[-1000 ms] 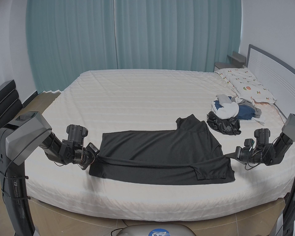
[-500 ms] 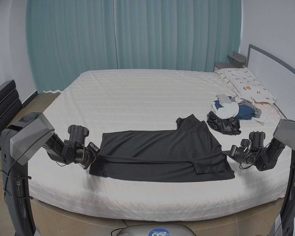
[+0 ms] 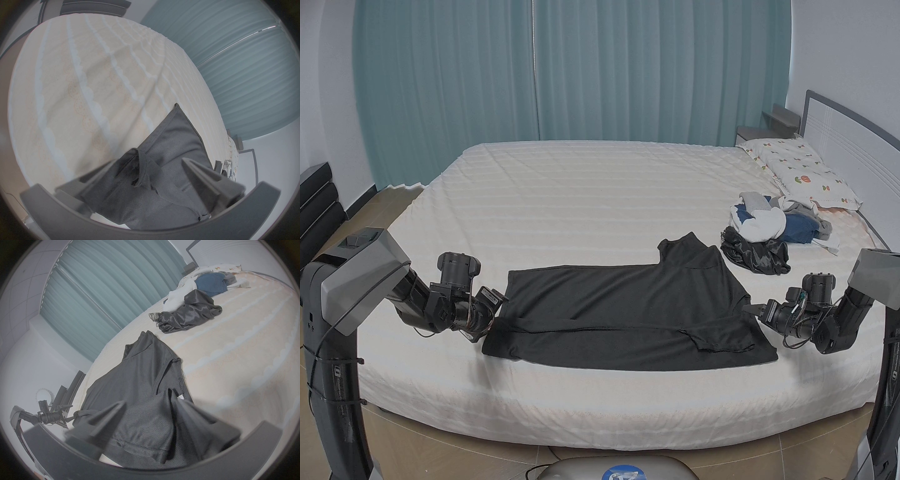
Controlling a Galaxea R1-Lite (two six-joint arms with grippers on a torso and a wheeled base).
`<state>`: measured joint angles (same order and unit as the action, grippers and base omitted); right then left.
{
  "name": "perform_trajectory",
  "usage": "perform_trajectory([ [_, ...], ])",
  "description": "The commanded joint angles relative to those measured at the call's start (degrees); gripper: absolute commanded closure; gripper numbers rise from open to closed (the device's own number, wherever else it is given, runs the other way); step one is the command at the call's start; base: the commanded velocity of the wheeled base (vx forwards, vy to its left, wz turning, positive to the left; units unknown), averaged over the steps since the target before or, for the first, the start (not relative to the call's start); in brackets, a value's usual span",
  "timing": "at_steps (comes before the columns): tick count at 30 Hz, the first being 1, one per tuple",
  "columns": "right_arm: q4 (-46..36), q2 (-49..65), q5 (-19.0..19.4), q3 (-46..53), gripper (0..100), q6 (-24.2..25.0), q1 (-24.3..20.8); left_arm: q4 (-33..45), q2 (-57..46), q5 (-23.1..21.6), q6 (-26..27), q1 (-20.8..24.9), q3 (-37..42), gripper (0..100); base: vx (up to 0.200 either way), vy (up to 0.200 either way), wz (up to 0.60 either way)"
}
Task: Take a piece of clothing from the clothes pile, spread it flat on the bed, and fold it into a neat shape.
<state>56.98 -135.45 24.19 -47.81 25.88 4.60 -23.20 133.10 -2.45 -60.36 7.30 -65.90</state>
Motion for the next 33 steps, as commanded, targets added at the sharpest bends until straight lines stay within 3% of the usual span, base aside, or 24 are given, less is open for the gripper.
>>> perform_trajectory([
  [1, 1.6, 0.4, -0.9, 0.5, 0, 2.0, -0.1, 0.1, -0.2, 0.0, 0.0, 0.0, 0.3, 0, 0.000, 0.000, 0.00],
  [5, 6.0, 4.6, -3.8, 4.1, 0, 7.4, 0.3, 0.3, -0.6, -0.3, -0.2, -0.4, 1.1, 0, 0.000, 0.000, 0.00],
  [12, 6.5, 14.2, -4.1, 17.6, 0, 9.2, 1.3, -0.2, -4.8, -0.7, -0.4, -0.4, 5.7, 0, 0.000, 0.000, 0.00],
  [17, 6.6, 15.8, -3.4, 21.3, 0, 17.4, 1.6, -1.8, -6.4, -2.1, -2.5, -0.2, 7.7, 0, 0.120, 0.000, 0.00],
  [23, 6.6, 13.5, -3.4, 20.9, 0, 17.8, 1.2, -2.0, -6.1, -2.9, -3.3, -0.1, 7.7, 0, 0.200, 0.000, 0.00],
  [33, 6.7, 11.6, -3.4, 21.5, 0, 17.9, 0.3, -1.5, -6.4, -2.9, -2.9, 2.6, 8.7, 0, 0.000, 0.000, 0.00],
])
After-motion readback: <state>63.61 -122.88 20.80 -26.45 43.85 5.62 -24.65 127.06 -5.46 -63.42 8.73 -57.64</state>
